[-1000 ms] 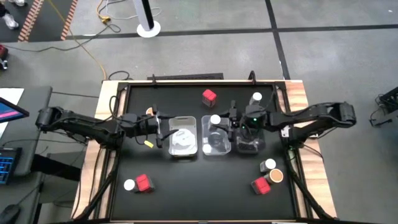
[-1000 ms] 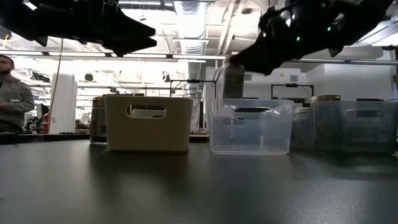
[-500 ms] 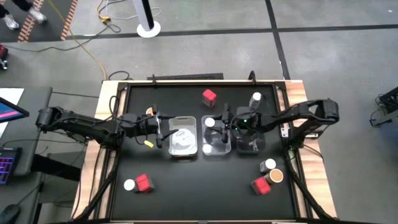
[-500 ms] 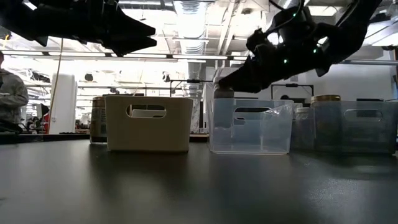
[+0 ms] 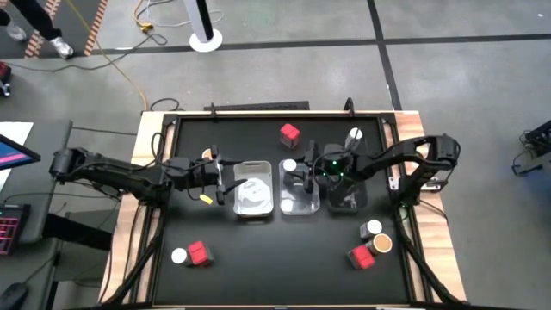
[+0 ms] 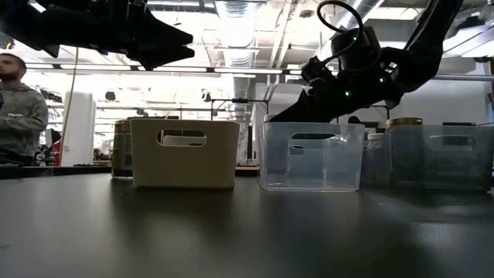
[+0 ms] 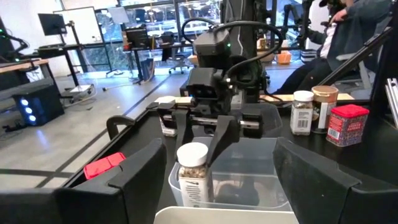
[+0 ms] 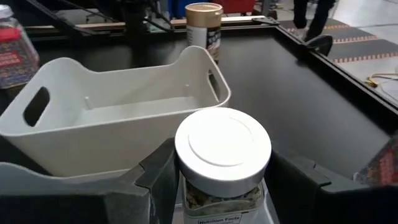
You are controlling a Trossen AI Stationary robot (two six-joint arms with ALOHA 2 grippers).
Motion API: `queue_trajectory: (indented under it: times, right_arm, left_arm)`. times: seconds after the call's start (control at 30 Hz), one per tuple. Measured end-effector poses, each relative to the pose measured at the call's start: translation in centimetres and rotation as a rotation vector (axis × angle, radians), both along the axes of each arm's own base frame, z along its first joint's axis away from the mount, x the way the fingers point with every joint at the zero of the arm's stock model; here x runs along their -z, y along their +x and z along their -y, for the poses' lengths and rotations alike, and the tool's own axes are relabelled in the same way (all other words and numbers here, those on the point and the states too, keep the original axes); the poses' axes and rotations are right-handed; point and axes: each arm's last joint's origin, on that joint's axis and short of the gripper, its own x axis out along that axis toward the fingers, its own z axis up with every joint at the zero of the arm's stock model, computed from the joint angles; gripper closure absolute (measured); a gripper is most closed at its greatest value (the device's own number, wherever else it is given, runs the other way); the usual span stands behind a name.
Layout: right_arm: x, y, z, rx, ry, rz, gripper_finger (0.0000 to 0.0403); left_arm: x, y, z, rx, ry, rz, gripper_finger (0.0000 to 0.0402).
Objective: Sort spices by type
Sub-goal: Put the top left white seasoning bottle into the transparent bin
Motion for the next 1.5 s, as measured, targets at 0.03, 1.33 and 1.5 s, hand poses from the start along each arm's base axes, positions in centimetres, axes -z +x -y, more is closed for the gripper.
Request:
queue_trajectory:
  times: [0.03, 1.33, 1.5]
  right_arm:
    - [-0.01, -0.01, 0.04, -0.005, 0.001, 0.0, 0.0177]
    - [0.28, -0.18, 0.31, -0.013, 0.024, -0.027, 0.0154]
    - [0.28, -0.18, 0.32, -0.011, 0.024, -0.027, 0.0148]
  left_arm:
    - [0.0, 0.0, 0.0, 0.0, 0.0, 0.0, 0.0118]
    - [0.25, 0.02, 0.0, 0.0, 0.0, -0.028, 0.0118]
    - [0.25, 0.02, 0.0, 0.0, -0.005, -0.026, 0.0118]
